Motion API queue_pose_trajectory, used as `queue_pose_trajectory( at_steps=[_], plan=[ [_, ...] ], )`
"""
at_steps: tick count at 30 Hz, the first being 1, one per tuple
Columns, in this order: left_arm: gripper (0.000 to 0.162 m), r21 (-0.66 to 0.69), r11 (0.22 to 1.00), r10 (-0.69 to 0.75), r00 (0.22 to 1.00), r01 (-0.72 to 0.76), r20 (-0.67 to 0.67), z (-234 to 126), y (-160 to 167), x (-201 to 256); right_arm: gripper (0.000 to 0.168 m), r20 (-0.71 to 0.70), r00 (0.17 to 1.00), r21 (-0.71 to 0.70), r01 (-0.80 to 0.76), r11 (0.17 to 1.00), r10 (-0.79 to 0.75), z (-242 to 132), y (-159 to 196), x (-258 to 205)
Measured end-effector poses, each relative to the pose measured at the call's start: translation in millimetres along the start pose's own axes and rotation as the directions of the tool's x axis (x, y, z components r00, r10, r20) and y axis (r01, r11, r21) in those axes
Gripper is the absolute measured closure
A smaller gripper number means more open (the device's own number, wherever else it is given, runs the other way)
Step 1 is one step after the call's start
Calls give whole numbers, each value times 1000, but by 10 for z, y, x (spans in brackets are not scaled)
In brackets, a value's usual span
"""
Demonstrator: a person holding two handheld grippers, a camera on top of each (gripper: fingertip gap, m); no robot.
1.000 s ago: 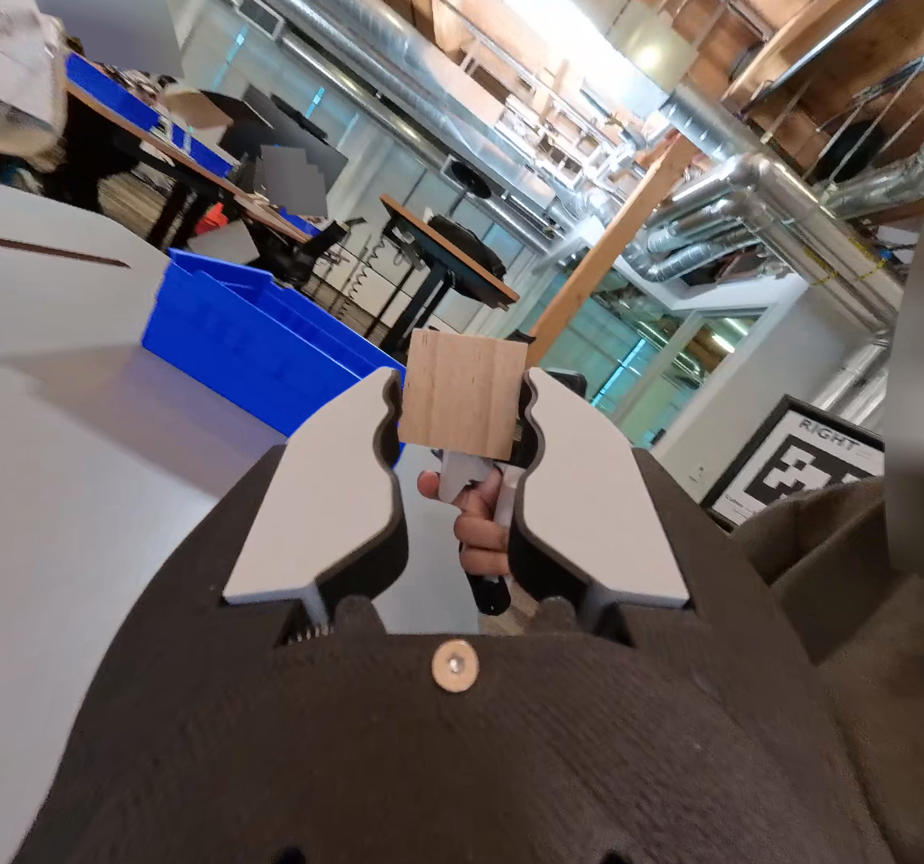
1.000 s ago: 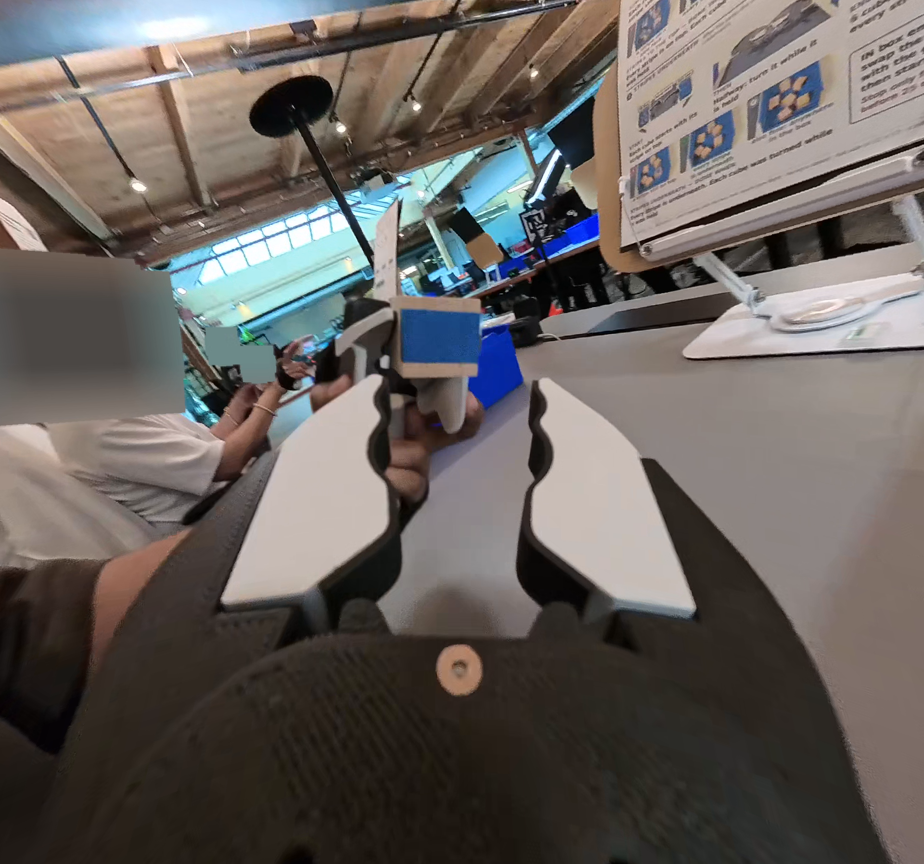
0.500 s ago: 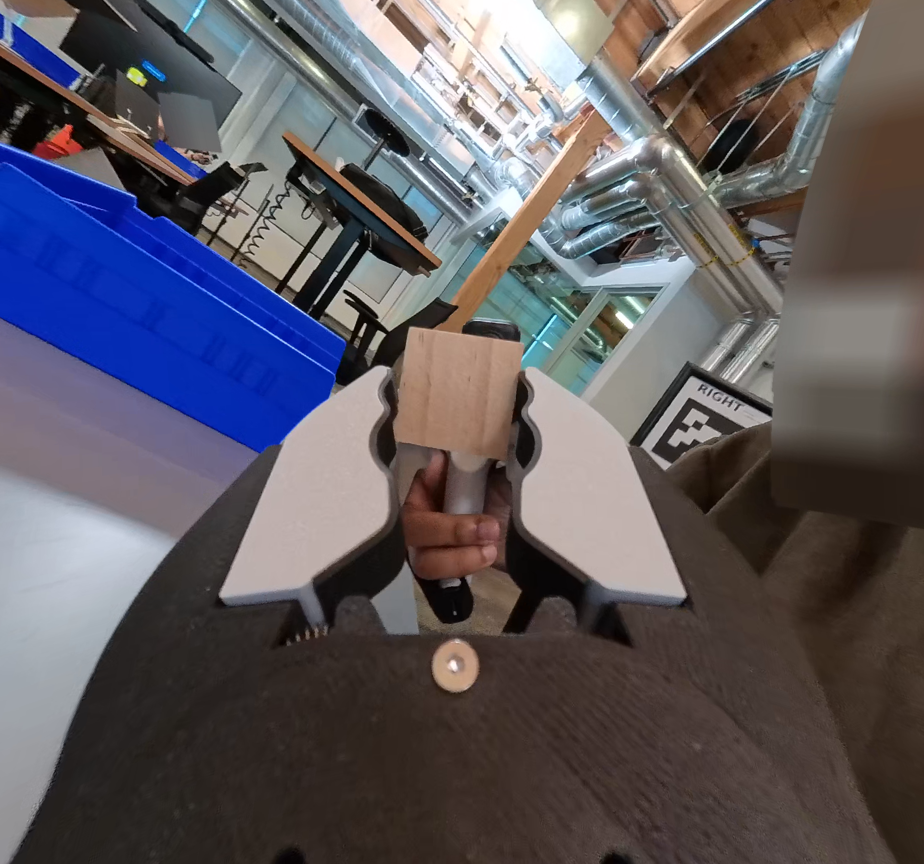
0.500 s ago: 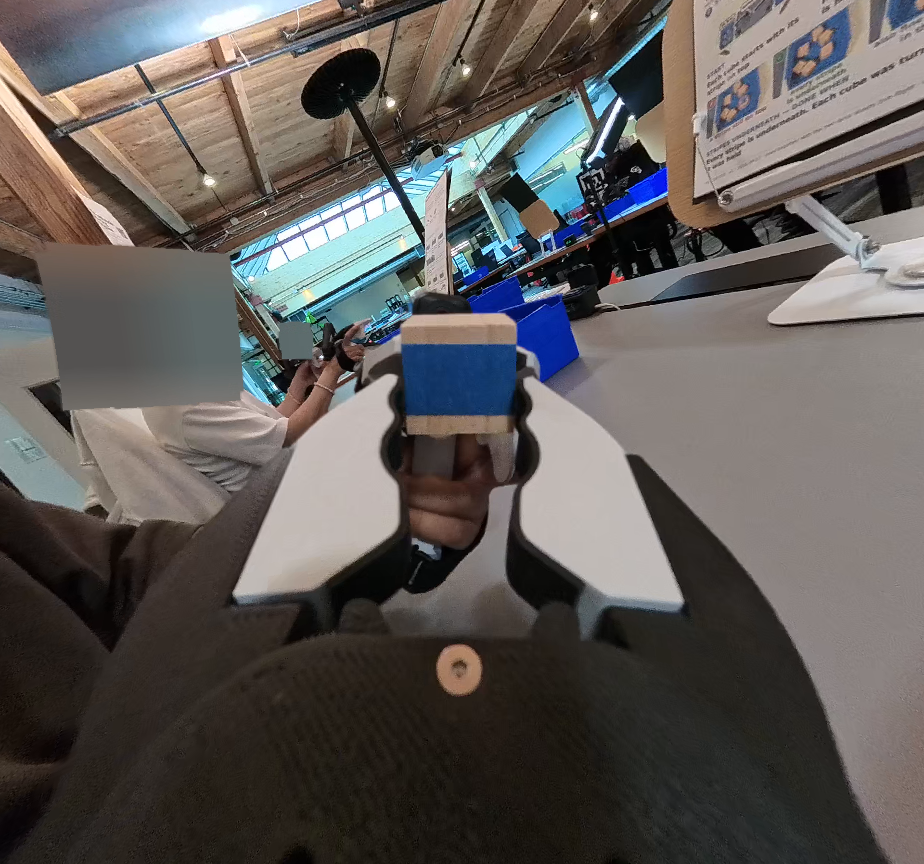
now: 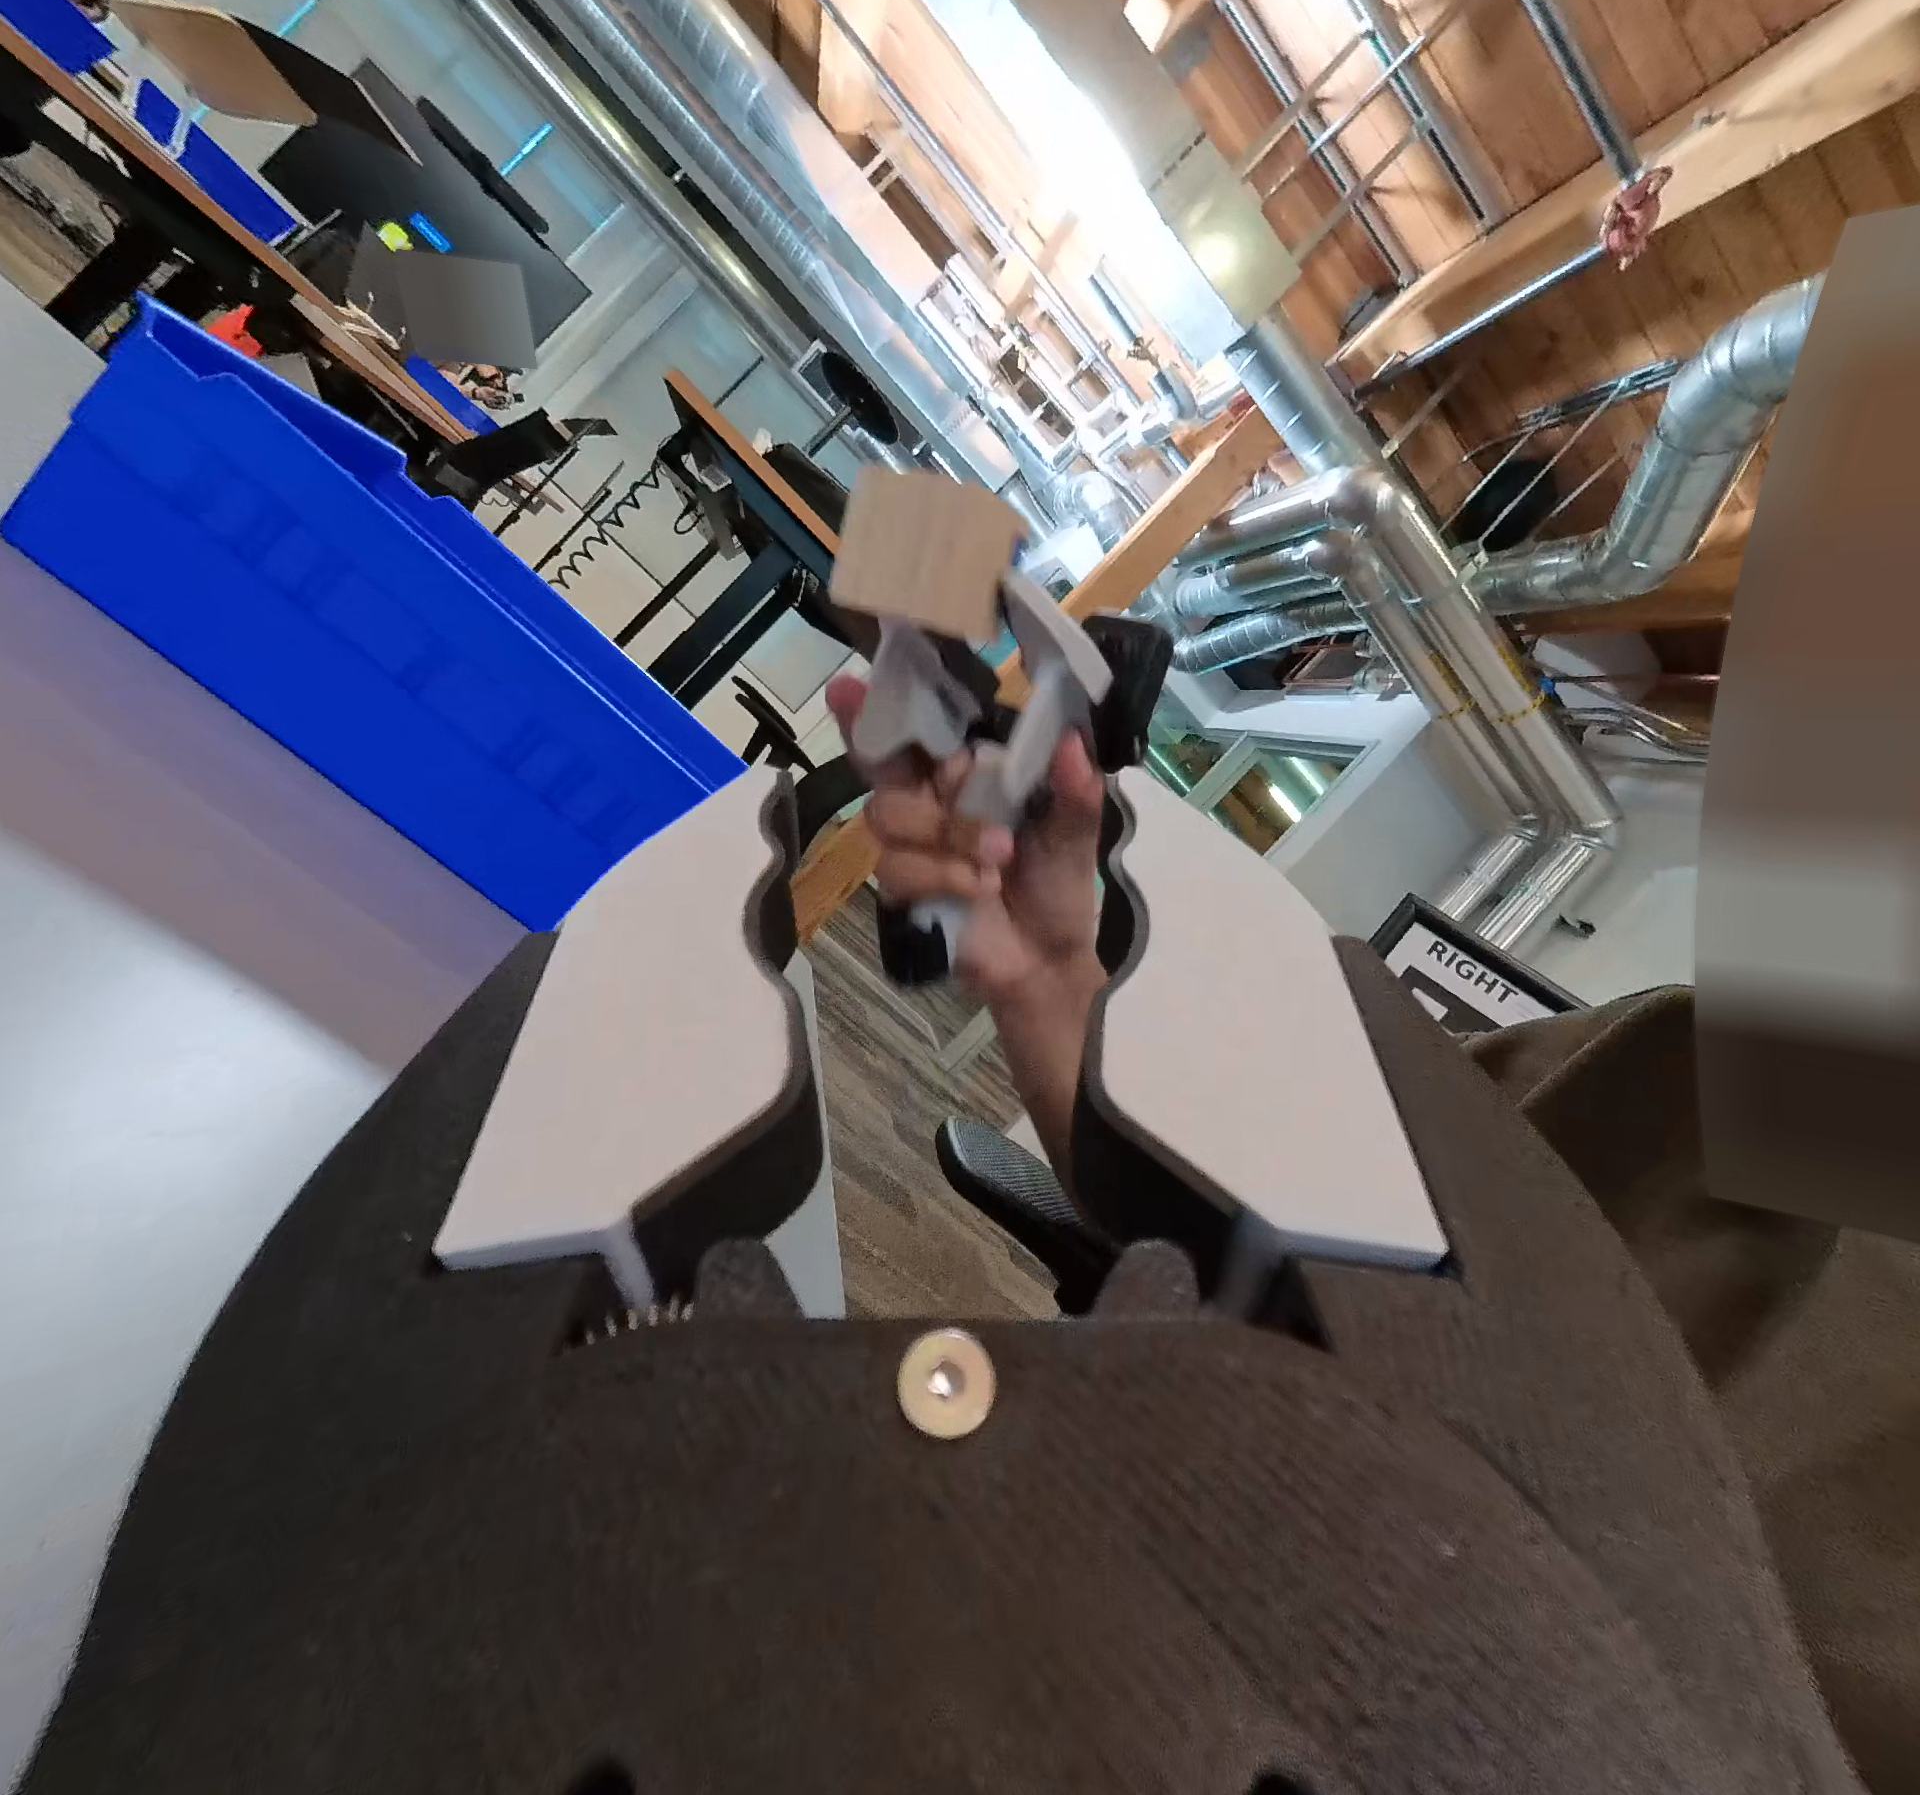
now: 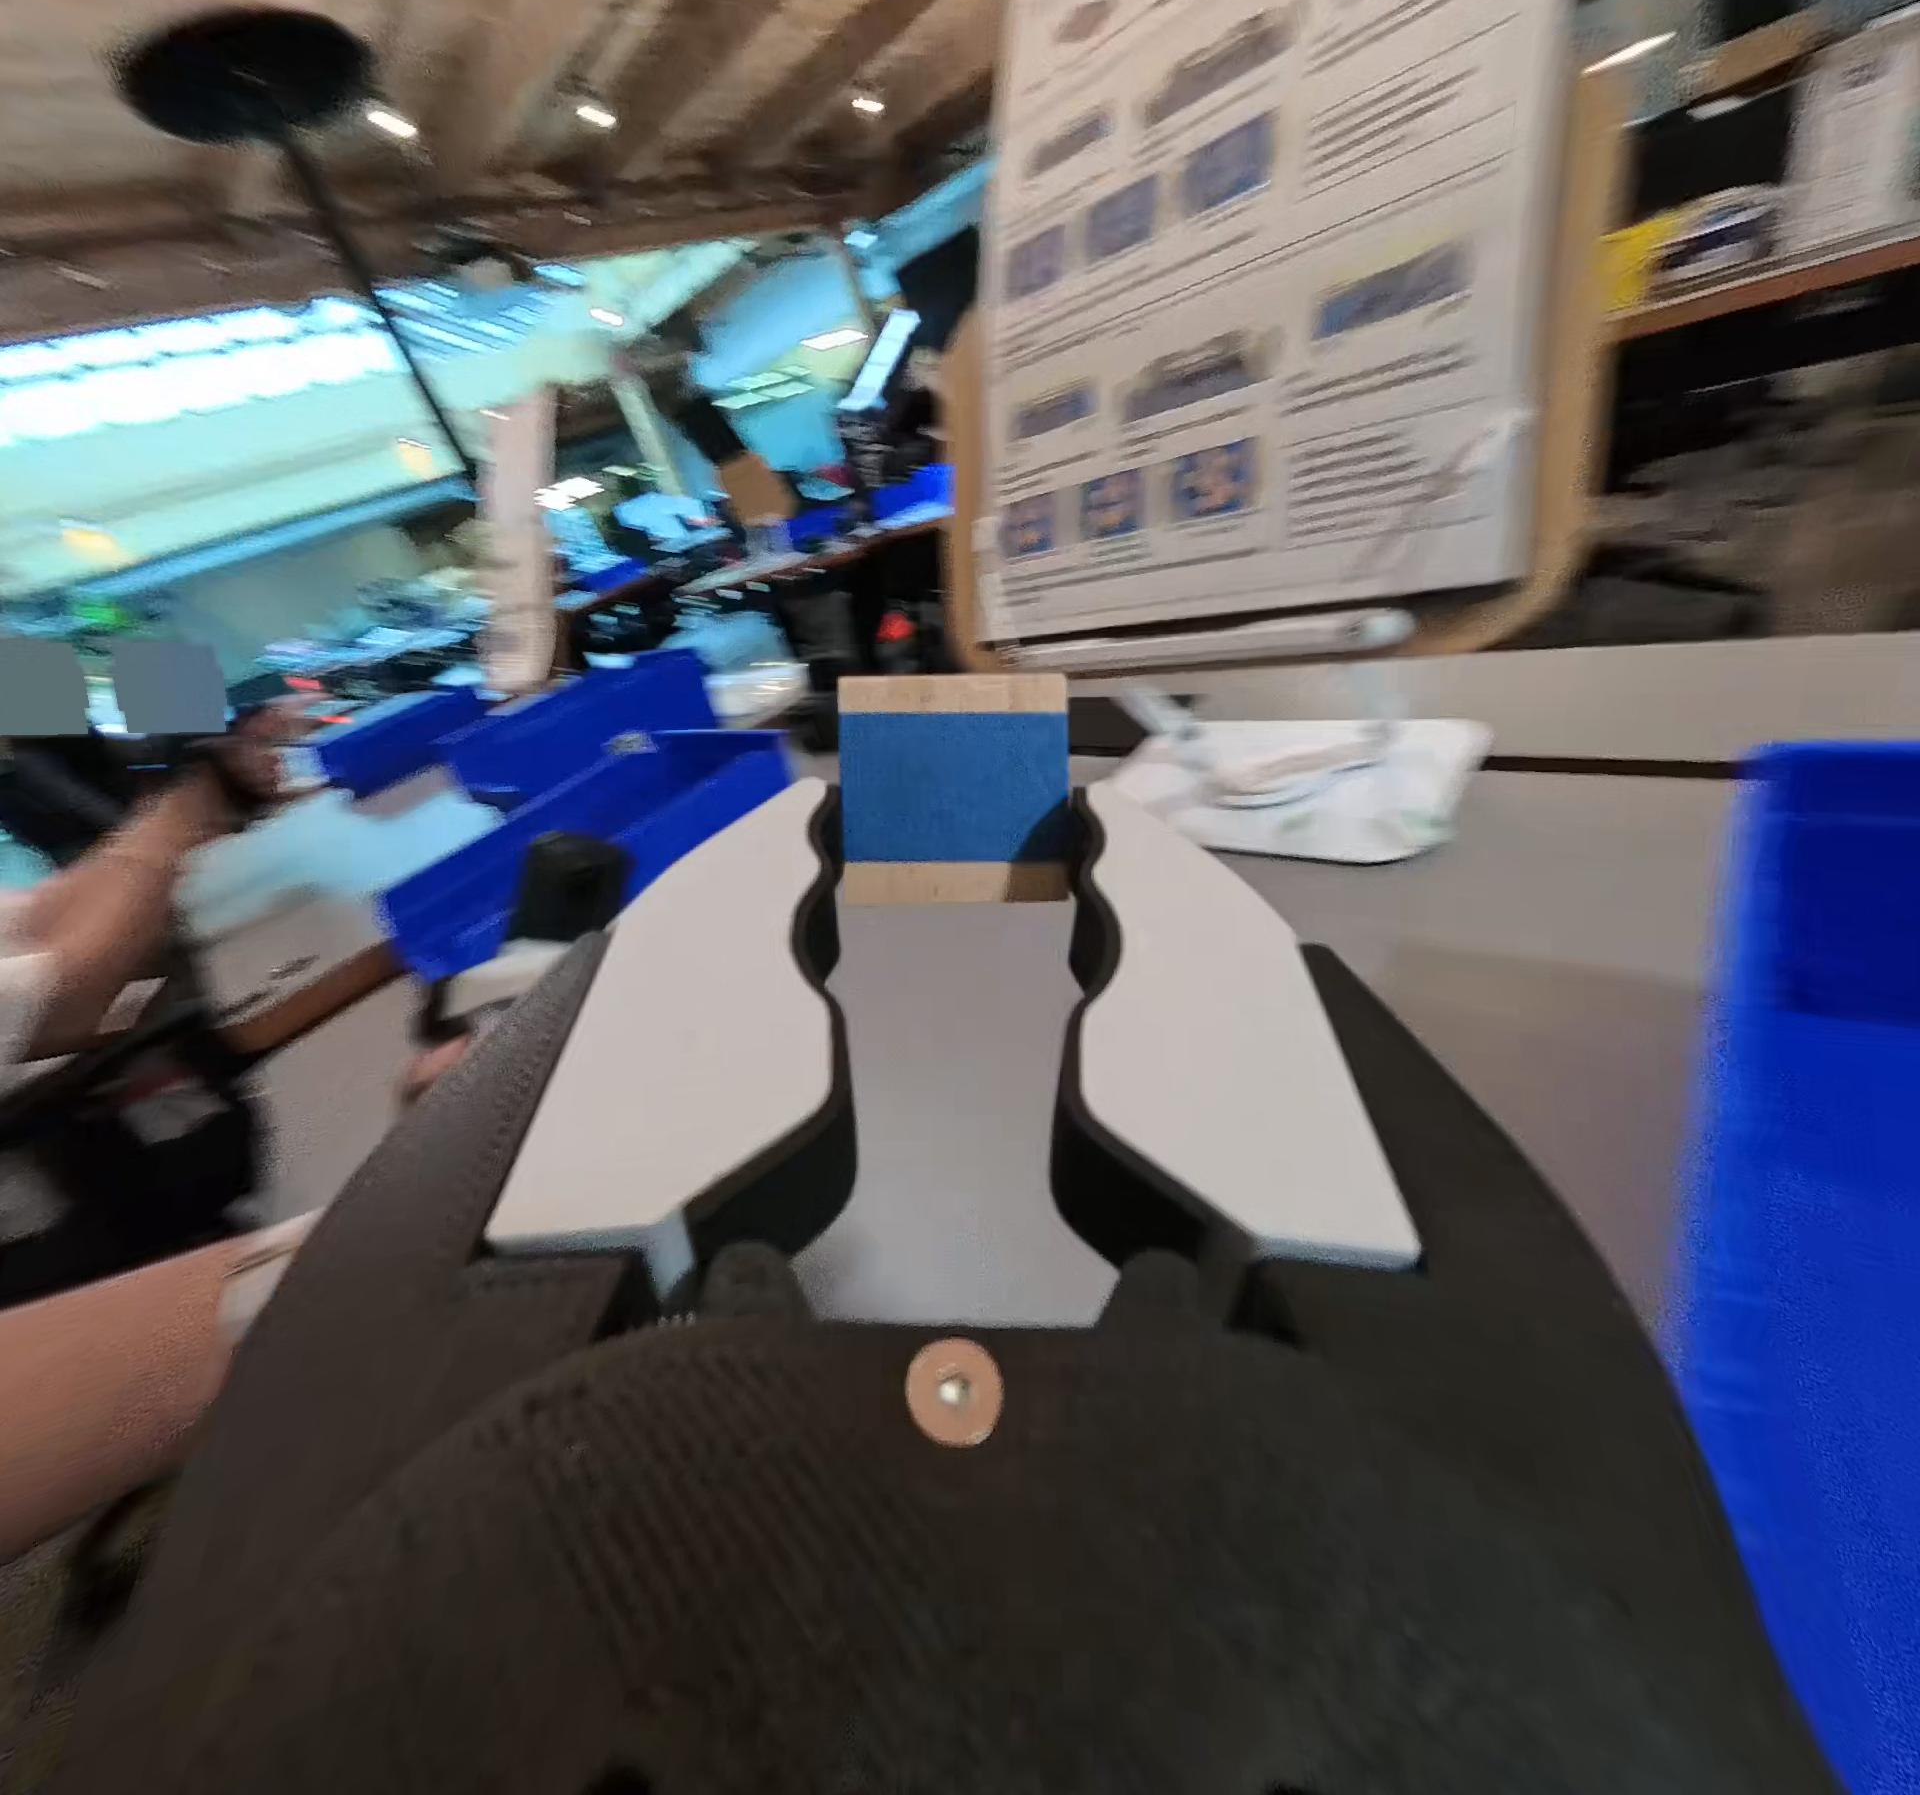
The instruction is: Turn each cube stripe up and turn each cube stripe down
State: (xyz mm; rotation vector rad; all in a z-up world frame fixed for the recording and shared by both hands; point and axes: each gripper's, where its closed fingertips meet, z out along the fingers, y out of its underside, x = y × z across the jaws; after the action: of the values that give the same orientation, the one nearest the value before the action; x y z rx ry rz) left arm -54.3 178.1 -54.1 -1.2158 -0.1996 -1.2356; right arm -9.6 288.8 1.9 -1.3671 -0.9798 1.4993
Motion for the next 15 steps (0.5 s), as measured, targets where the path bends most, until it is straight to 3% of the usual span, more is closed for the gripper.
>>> queue_pose_trajectory(
  at_steps=[4,6,8,11,15],
  plan=[
    [110,-16,1000,-27,1000,27,-1,5,44,-41,126,-321,933,-101,137,985,-162,-19,-387,1146],
    [110,-30,999,-35,999,35,-2,23,78,-48,126,-464,855,-238,132,962,-232,5,-233,1903],
    [111,-52,998,-24,1000,24,4,36,118,-49,125,-518,830,-365,1,931,-204,57,138,2455],
    [112,-98,995,21,999,-17,33,40,179,-80,126,-557,812,-429,-103,897,-173,138,523,2844],
    [112,-148,988,59,996,-48,72,1,243,-161,125,-534,805,-545,-93,833,-260,243,814,2918]
  ],
)
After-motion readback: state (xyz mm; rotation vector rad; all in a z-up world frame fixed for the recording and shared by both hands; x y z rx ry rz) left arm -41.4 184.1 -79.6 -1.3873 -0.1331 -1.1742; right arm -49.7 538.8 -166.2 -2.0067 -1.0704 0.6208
